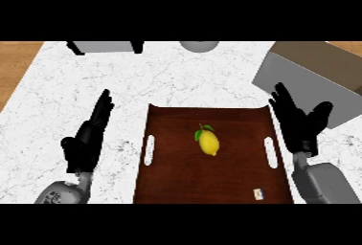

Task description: Pick the lemon from the tray and place it in the cardboard box

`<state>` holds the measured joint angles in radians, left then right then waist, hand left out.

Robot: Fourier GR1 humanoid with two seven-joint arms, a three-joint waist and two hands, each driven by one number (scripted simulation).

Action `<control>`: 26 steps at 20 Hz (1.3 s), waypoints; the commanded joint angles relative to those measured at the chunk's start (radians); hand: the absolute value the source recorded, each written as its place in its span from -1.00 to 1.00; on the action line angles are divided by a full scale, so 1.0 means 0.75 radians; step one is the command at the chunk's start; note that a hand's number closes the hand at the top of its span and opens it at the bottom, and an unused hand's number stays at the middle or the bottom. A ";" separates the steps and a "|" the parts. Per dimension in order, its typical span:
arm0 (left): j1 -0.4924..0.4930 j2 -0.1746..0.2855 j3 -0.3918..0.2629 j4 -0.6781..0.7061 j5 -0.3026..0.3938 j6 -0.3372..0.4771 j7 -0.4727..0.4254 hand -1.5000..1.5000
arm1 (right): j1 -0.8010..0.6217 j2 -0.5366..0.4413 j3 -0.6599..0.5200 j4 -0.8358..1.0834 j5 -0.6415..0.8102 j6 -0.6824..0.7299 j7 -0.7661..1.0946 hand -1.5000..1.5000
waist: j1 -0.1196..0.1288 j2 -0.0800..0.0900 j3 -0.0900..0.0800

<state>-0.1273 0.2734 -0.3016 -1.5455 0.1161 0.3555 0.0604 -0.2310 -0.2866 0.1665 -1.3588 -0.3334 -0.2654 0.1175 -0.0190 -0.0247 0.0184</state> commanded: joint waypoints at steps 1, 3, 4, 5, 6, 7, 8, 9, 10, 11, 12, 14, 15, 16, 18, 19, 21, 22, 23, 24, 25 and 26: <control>-0.036 0.041 0.013 0.010 -0.033 -0.056 -0.044 0.00 | 0.004 -0.070 -0.009 -0.167 0.018 0.063 -0.028 -1.00 | 0.011 0.028 -0.025; -0.071 0.133 -0.008 -0.036 -0.057 -0.134 -0.074 0.00 | -0.220 -0.169 -0.018 -0.243 0.037 0.159 -0.053 -1.00 | 0.018 0.017 -0.026; -0.108 0.154 -0.012 -0.034 -0.082 -0.144 -0.079 0.00 | -0.245 -0.173 0.037 -0.302 0.092 0.189 -0.127 -1.00 | 0.011 0.013 -0.026; -0.113 0.210 -0.011 -0.049 -0.094 -0.186 -0.098 0.00 | -0.345 -0.244 0.000 -0.333 0.102 0.230 -0.140 -1.00 | 0.029 0.007 -0.027; -0.132 0.251 -0.018 -0.085 -0.101 -0.226 -0.099 0.00 | -0.436 -0.285 0.007 -0.388 0.118 0.268 -0.140 -1.00 | 0.049 -0.009 -0.028; -0.112 0.207 -0.051 -0.045 -0.080 -0.237 -0.092 0.00 | -0.389 -0.518 0.112 -0.300 0.372 0.330 -0.114 -1.00 | 0.020 0.010 -0.042; -0.139 0.229 -0.024 -0.028 -0.053 -0.284 -0.125 0.00 | -0.395 -0.499 0.115 -0.299 0.374 0.334 -0.134 -1.00 | 0.019 0.029 -0.032; -0.085 0.273 -0.008 -0.058 -0.033 -0.329 -0.161 0.00 | -0.365 -0.476 0.120 -0.326 0.372 0.336 -0.165 -1.00 | 0.033 0.027 -0.028; -0.136 0.271 0.012 -0.043 -0.014 -0.352 -0.141 0.00 | -0.381 -0.490 0.095 -0.283 0.340 0.406 -0.231 -1.00 | 0.032 0.035 -0.025; -0.178 0.271 0.042 0.007 0.011 -0.378 -0.152 0.00 | -0.384 -0.503 0.100 -0.249 0.364 0.445 -0.321 -1.00 | 0.029 0.041 -0.025; -0.157 0.269 0.034 -0.002 -0.015 -0.364 -0.157 0.00 | -0.321 -0.496 0.109 -0.246 0.415 0.431 -0.451 -1.00 | 0.028 0.039 -0.024; -0.147 0.300 0.061 -0.015 0.010 -0.397 -0.164 0.00 | -0.333 -0.554 0.178 -0.269 0.524 0.470 -0.514 -1.00 | 0.037 0.036 -0.024; -0.148 0.295 0.056 0.000 0.005 -0.411 -0.185 0.00 | -0.317 -0.560 0.200 -0.248 0.571 0.474 -0.578 -1.00 | 0.035 0.038 -0.024; -0.161 0.275 0.049 0.041 -0.005 -0.409 -0.204 0.00 | -0.347 -0.576 0.238 -0.272 0.621 0.489 -0.570 -1.00 | 0.030 0.038 -0.025; -0.139 0.277 0.052 0.022 -0.014 -0.423 -0.210 0.00 | -0.394 -0.588 0.224 -0.222 0.687 0.488 -0.613 -1.00 | 0.039 0.036 -0.025; -0.140 0.305 0.075 0.022 0.008 -0.455 -0.200 0.00 | -0.385 -0.601 0.271 -0.252 0.724 0.518 -0.606 -1.00 | 0.037 0.034 -0.025; -0.128 0.285 0.081 0.026 0.000 -0.451 -0.228 0.00 | -0.451 -0.605 0.322 -0.364 0.754 0.588 -0.389 -1.00 | 0.031 0.029 -0.027; -0.172 0.274 0.080 0.024 -0.002 -0.434 -0.178 0.00 | -0.484 -0.603 0.386 -0.358 0.839 0.592 -0.338 -1.00 | 0.034 0.030 -0.027; -0.153 0.256 0.053 -0.005 -0.028 -0.410 -0.151 0.00 | -0.464 -0.635 0.401 -0.382 0.865 0.625 -0.314 -1.00 | 0.029 0.027 -0.027; -0.168 0.317 0.123 0.050 0.034 -0.489 -0.205 0.00 | -0.485 -0.633 0.466 -0.407 0.916 0.660 -0.256 -1.00 | 0.031 0.029 -0.028; -0.166 0.286 0.086 0.036 -0.007 -0.456 -0.205 0.00 | -0.557 -0.646 0.486 -0.405 0.924 0.741 -0.199 -1.00 | 0.039 0.029 -0.029; -0.189 0.245 0.076 0.083 -0.027 -0.436 -0.224 0.00 | -0.582 -0.665 0.482 -0.429 0.923 0.795 -0.179 -1.00 | 0.025 0.031 -0.028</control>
<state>-0.2504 0.4824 -0.2413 -1.5177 0.1128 0.0243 -0.0886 -0.5965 -0.7513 0.4656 -1.6356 0.2928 0.2192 -0.1158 0.0050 -0.0018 -0.0020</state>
